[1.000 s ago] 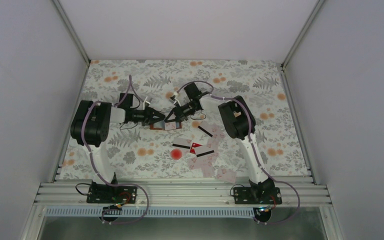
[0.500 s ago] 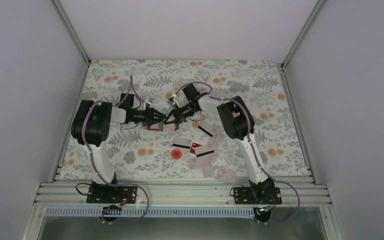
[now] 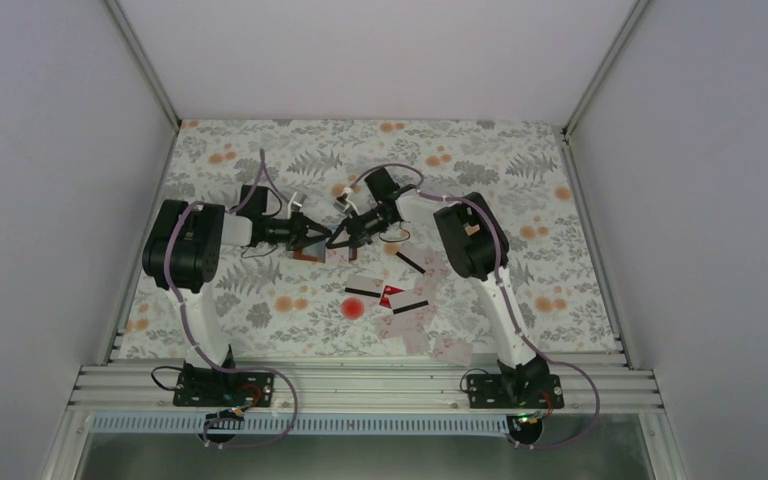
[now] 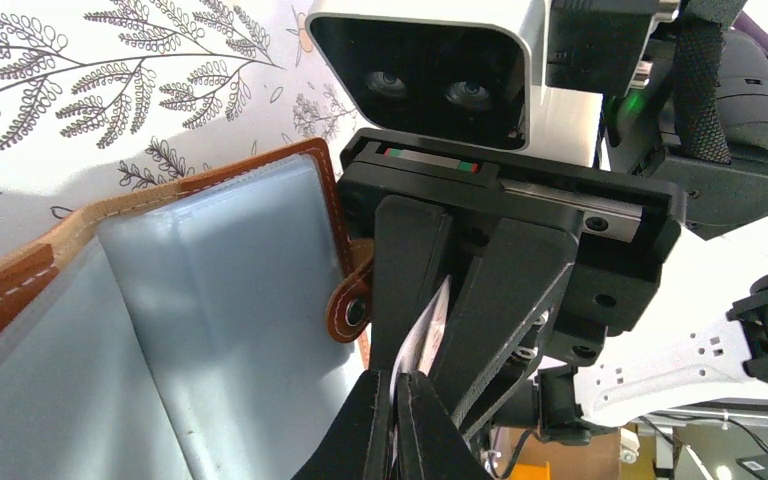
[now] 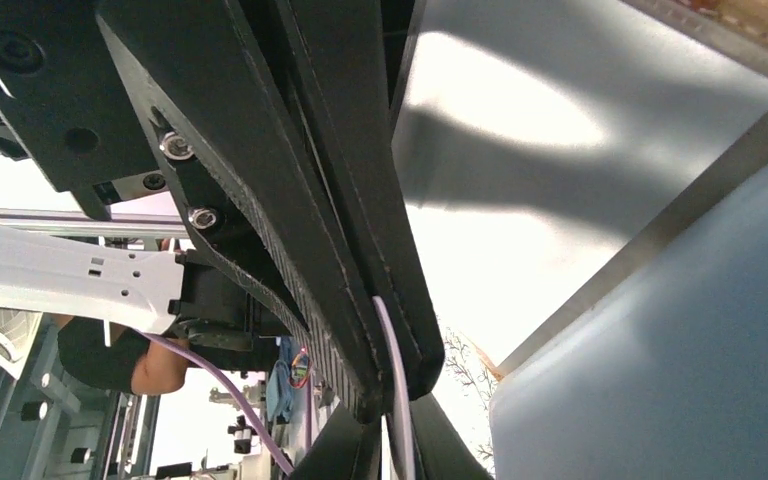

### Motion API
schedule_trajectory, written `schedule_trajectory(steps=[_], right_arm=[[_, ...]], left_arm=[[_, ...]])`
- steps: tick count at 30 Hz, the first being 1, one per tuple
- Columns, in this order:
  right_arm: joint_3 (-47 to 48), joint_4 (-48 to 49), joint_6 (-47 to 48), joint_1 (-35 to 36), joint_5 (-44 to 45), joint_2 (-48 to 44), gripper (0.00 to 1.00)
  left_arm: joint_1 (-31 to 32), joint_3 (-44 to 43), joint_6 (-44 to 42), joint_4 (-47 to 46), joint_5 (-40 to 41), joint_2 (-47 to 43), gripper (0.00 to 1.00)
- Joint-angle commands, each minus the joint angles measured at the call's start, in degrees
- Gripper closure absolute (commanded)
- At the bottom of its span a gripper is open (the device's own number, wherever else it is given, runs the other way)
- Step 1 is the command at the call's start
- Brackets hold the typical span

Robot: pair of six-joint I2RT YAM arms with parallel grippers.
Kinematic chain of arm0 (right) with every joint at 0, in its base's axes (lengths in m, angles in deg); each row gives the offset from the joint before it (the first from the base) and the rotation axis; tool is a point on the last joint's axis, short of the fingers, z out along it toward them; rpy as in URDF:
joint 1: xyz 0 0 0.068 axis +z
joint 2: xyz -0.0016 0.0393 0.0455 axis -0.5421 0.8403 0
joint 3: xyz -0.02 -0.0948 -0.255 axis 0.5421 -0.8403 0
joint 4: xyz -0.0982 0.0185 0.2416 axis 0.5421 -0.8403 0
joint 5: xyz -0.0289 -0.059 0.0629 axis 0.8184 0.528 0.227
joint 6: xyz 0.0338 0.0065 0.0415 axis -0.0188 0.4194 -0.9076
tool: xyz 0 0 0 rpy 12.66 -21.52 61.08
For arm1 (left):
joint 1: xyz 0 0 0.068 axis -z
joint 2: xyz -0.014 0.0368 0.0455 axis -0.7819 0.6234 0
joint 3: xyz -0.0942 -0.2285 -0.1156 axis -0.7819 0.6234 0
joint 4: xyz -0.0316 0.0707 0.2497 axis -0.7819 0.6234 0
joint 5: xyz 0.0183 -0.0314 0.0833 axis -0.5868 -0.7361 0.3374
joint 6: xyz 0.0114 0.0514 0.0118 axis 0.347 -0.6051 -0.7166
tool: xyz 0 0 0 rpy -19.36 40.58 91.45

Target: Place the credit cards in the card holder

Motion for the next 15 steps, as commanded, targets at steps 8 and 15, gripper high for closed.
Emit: schedule_trajectory(steps=[8,15], right_arm=[[-2.5,-3.4,5.5,0.1,4.0,-3.4,0.57],[-7.6,-2.7,5.8,-1.6,8.6,-5.7,0.49]], left_arm=[[-0.7,-2.8,-2.7,4.4,2.1,-0.4,0.98],[-2.2,-3.7,-4.0,8.0,4.6,-1.2,0.98]])
